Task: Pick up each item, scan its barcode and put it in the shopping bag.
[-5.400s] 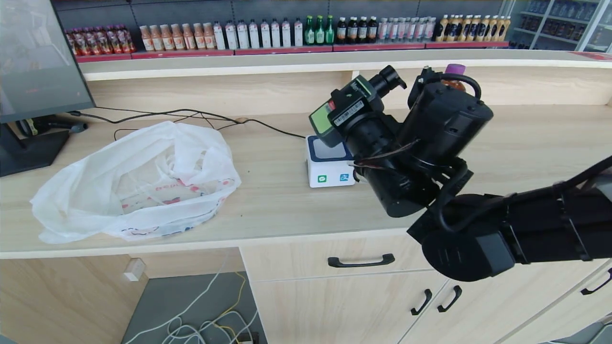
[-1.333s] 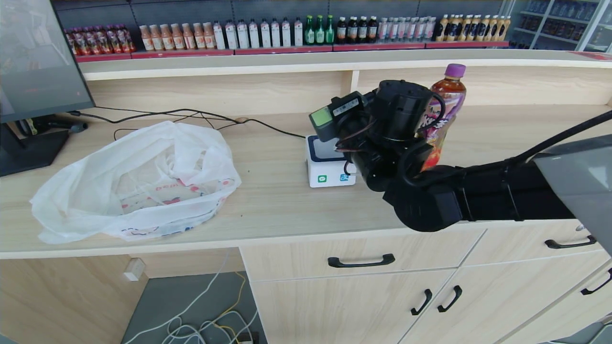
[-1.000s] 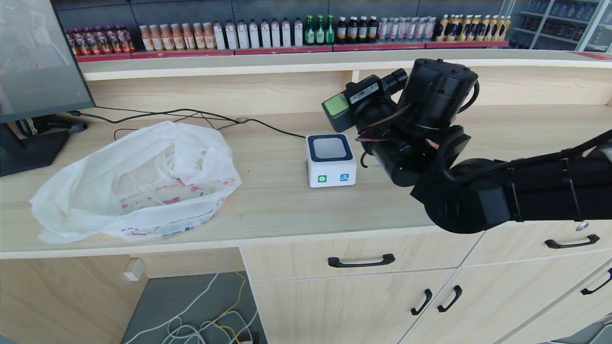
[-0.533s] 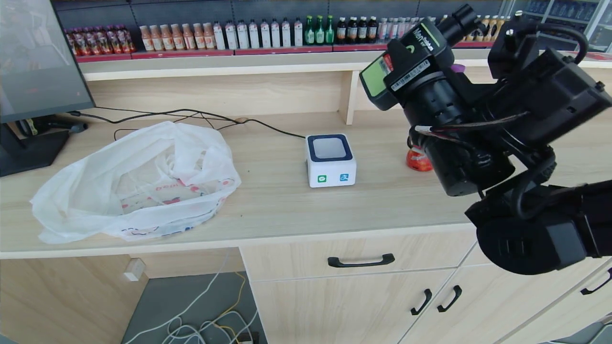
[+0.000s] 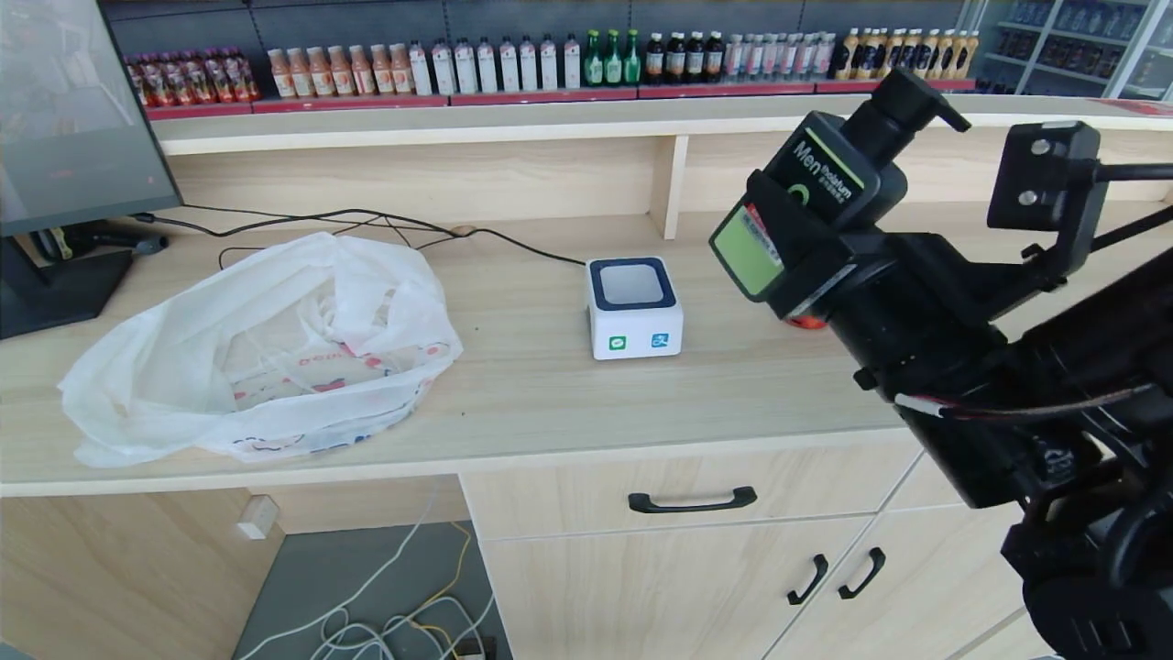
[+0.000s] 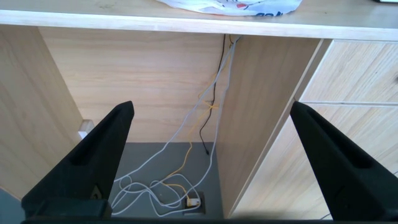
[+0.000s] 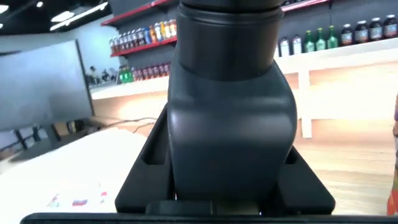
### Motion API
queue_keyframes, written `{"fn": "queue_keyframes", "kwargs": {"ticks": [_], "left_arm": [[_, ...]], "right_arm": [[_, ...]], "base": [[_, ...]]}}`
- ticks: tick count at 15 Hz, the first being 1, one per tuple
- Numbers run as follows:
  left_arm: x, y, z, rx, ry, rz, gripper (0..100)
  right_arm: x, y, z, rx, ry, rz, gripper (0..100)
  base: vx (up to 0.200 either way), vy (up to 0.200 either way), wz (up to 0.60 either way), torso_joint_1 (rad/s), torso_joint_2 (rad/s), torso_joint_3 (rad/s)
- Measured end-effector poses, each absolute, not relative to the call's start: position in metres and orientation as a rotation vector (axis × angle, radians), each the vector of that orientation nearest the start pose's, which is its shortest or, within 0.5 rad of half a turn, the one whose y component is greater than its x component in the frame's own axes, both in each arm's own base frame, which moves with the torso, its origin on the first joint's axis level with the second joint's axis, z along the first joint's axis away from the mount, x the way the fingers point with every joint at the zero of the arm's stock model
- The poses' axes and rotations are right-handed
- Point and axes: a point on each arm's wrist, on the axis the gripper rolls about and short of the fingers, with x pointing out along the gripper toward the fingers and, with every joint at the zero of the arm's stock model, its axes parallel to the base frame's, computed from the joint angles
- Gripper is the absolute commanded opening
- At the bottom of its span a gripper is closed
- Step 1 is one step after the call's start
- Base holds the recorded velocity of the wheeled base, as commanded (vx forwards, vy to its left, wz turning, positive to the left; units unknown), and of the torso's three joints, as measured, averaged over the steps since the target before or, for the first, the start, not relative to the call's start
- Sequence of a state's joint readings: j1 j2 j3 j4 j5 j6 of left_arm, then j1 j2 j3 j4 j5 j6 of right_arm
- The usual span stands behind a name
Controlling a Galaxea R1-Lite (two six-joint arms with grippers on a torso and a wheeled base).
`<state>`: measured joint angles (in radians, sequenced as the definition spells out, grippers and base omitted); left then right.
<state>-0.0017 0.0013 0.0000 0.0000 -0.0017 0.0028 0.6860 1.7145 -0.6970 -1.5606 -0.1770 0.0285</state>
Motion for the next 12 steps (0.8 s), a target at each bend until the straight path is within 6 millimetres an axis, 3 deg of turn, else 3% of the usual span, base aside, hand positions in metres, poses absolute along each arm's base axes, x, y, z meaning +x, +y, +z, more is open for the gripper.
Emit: {"fn": "queue_keyframes", "kwargs": {"ticks": [2,4,8,12], "left_arm": [[-0.023,0.000,0.076,0.003,0.001,-0.003,100],[-0.023,0.000,0.076,0.003,0.001,-0.003,100],[-0.023,0.000,0.076,0.003,0.001,-0.003,100],[-0.023,0.000,0.076,0.002,0.001,-0.004,100]], "right_arm": [[0.211,0.167,0.232,0.168,-0.482,0.585,0],[0.207,0.155,0.228,0.133,-0.470,0.558,0],[0.218,0.138,0.229,0.102,-0.483,0.479,0],[0.222,0.126,0.218,0.085,-0.438,0.435,0]], "base": [[0.000,0.000,0.00,0.000,0.00,0.000],[0.000,0.000,0.00,0.000,0.00,0.000],[0.000,0.000,0.00,0.000,0.00,0.000],[0.000,0.000,0.00,0.000,0.00,0.000]]}}
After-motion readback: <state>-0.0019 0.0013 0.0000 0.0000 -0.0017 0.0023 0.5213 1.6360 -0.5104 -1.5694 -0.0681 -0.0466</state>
